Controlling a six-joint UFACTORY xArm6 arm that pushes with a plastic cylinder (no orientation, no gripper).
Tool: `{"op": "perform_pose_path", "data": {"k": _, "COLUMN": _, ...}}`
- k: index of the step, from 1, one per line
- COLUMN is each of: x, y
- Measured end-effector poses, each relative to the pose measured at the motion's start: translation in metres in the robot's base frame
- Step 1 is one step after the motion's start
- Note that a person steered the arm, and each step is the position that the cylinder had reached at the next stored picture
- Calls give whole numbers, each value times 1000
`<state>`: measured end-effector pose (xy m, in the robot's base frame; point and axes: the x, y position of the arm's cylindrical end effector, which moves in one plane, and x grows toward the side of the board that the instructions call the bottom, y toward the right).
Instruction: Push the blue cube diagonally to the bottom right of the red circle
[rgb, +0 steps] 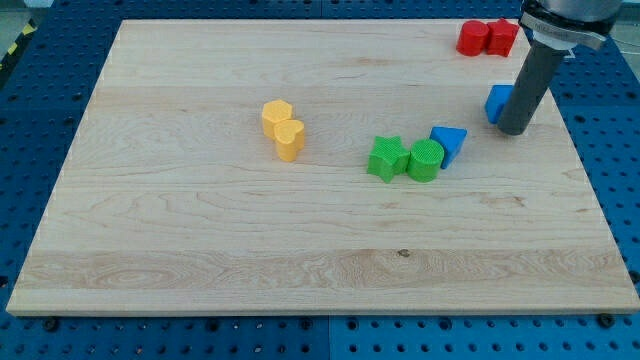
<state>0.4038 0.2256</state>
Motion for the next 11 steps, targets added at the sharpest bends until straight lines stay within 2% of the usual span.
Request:
{"op": "perform_pose_path", "data": {"k": 2, "x": -32, "y": -6}}
{"op": "perform_pose_path", "data": {"k": 4, "x": -43, "y": -55}}
{"op": "perform_pose_path", "data": {"k": 9, "x": -50, "y": 14}}
{"op": "perform_pose_path", "data": {"k": 11, "x": -37, "y": 39}}
